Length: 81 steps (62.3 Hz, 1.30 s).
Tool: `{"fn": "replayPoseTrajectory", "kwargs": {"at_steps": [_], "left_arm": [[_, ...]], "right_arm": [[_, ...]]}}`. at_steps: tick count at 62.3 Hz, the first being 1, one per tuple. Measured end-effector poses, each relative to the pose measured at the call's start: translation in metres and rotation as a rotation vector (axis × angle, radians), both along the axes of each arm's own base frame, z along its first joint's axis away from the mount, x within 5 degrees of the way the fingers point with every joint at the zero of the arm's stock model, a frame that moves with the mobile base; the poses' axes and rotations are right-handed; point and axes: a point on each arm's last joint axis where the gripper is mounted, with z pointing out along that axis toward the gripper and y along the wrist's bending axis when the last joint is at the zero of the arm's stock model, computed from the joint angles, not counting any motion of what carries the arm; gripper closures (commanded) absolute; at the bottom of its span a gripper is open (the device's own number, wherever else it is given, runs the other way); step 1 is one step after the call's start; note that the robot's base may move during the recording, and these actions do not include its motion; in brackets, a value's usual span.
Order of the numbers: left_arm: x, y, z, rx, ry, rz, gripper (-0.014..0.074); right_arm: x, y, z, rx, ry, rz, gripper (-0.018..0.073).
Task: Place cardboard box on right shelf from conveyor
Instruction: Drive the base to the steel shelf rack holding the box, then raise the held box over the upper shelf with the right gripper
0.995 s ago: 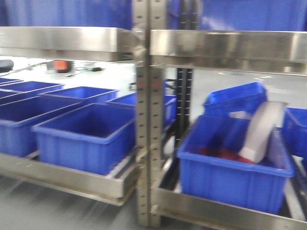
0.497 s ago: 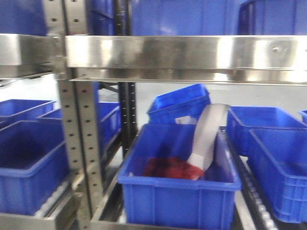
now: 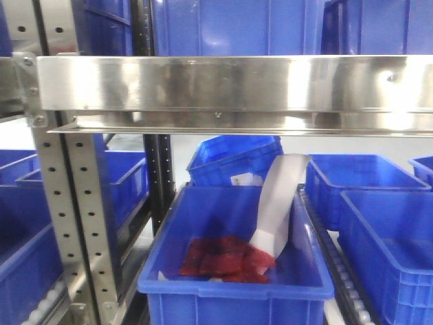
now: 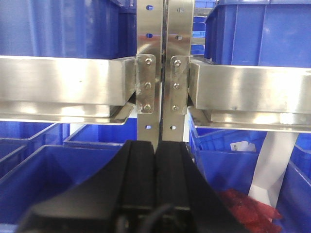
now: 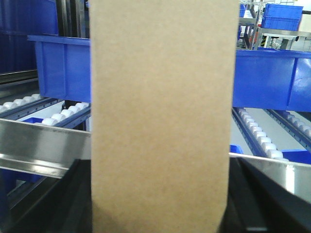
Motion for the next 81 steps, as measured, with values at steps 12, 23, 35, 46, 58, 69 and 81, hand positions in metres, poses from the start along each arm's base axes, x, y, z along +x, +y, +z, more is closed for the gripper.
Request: {"fn": "replayPoseTrajectory", "kwargs": {"at_steps": [12,23,35,46,58,69,81], "left_arm": [[0.0,0.0,0.0,0.0,0.0,0.0,0.0713],[0.0,0.0,0.0,0.0,0.0,0.0,0.0712],[0.0,0.0,0.0,0.0,0.0,0.0,0.0713],[0.0,0.0,0.0,0.0,0.0,0.0,0.0712],[0.0,0.0,0.0,0.0,0.0,0.0,0.0713],[0.0,0.0,0.0,0.0,0.0,0.0,0.0712],[0.0,0.0,0.0,0.0,0.0,0.0,0.0712]], "right_arm": [[0.0,0.0,0.0,0.0,0.0,0.0,0.0484],[0.0,0.0,0.0,0.0,0.0,0.0,0.0484],[0.0,0.0,0.003,0.002,-0.03,-0.004,0.0484],[0.0,0.0,0.003,0.002,-0.032,-0.004,0.0484],[0.001,0.0,0.011,0.001,-0.035,-0.003,0.0511],[0.015,0.0,0.047,-0.163,-0.03,-0.004,0.051],[0.05,0.003,0.085,-0.411,0.07,0.038,0.0504]]}}
